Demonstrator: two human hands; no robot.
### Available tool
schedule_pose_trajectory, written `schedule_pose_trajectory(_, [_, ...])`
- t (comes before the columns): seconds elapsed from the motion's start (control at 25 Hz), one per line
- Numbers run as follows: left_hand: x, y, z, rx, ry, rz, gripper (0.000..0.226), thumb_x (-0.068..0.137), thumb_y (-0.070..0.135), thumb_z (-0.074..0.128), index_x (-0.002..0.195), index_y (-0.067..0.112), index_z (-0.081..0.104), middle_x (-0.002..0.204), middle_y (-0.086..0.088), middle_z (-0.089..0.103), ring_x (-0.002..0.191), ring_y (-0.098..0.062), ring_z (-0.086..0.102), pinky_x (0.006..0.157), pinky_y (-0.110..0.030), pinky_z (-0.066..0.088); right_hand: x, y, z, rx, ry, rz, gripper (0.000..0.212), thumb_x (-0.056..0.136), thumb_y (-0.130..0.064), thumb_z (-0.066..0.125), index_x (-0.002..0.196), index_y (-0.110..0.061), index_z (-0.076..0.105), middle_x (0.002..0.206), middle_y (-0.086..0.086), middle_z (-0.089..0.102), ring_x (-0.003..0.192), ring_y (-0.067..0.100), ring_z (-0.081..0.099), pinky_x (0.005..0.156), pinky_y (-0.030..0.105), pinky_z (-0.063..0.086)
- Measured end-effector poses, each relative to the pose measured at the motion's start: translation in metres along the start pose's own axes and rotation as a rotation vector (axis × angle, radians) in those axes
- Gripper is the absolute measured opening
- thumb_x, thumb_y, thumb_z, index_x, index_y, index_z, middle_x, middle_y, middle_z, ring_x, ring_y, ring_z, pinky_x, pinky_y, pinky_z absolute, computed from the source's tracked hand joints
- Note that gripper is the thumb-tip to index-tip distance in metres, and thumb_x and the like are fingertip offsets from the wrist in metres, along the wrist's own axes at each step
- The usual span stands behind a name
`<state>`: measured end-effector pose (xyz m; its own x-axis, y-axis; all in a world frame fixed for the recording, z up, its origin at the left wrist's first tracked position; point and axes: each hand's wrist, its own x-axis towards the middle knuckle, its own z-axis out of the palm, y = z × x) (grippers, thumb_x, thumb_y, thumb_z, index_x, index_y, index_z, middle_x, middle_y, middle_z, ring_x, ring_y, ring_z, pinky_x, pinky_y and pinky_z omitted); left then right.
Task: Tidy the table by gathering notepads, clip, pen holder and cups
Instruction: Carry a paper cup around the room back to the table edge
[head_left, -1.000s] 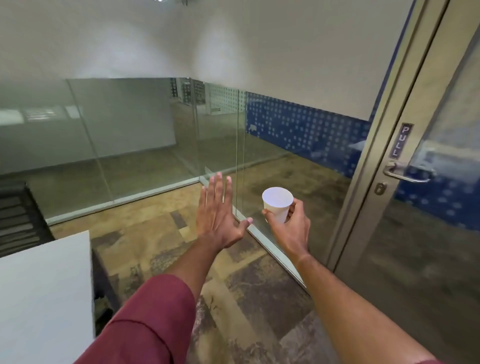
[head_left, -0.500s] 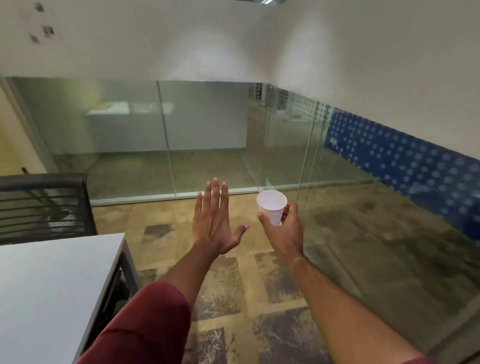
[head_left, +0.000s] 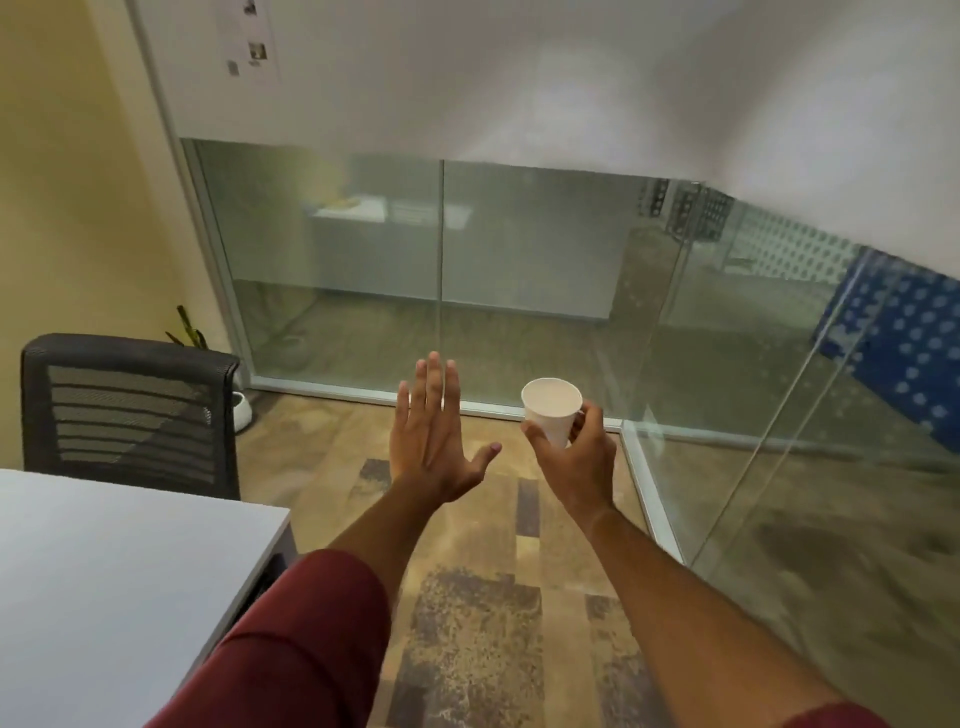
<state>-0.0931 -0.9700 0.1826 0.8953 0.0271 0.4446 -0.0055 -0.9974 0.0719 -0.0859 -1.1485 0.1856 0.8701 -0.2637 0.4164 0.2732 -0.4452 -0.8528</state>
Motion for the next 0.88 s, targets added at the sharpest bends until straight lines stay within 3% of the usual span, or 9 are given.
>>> schedule_pose_trajectory(0.12, [0.062,-0.029,0.025,0.037,0.007,-0.044,0.116,0.079,0.082,0.031,0.150,0.008,-0.024,0.160,-0.016,-0.026,0.148,-0.030,-0.023,0.123,-0.048,-0.004,0.061,0.003,0.057,0.048,-0.042,-0.001,0.065,0.070,-0.038,0.085,0.119,-0.012,0.051,0.109,0.007,0.069,0.100,0.027,0.065,0.084,0.045,0.056])
schedule_pose_trajectory(0.36, [0.163,-0.089,0.071,0.070,-0.004,-0.143,0.119,0.077,0.081,0.036,0.151,0.008,-0.021,0.160,-0.015,-0.025,0.149,-0.030,-0.021,0.123,-0.049,-0.004,0.156,0.018,0.166,0.098,-0.141,0.021,0.064,0.069,-0.040,0.085,0.118,-0.015,0.052,0.105,0.004,0.070,0.098,0.025,0.065,0.083,0.040,0.053])
schedule_pose_trajectory(0.88, [0.369,-0.212,0.168,0.252,0.054,-0.474,0.112,0.079,0.080,0.026,0.152,0.007,-0.018,0.162,-0.016,-0.020,0.150,-0.029,-0.017,0.124,-0.049,0.003,0.375,0.031,0.420,0.259,-0.533,-0.097,0.065,0.068,-0.044,0.080,0.119,-0.020,0.049,0.107,-0.002,0.067,0.099,0.020,0.063,0.085,0.042,0.054])
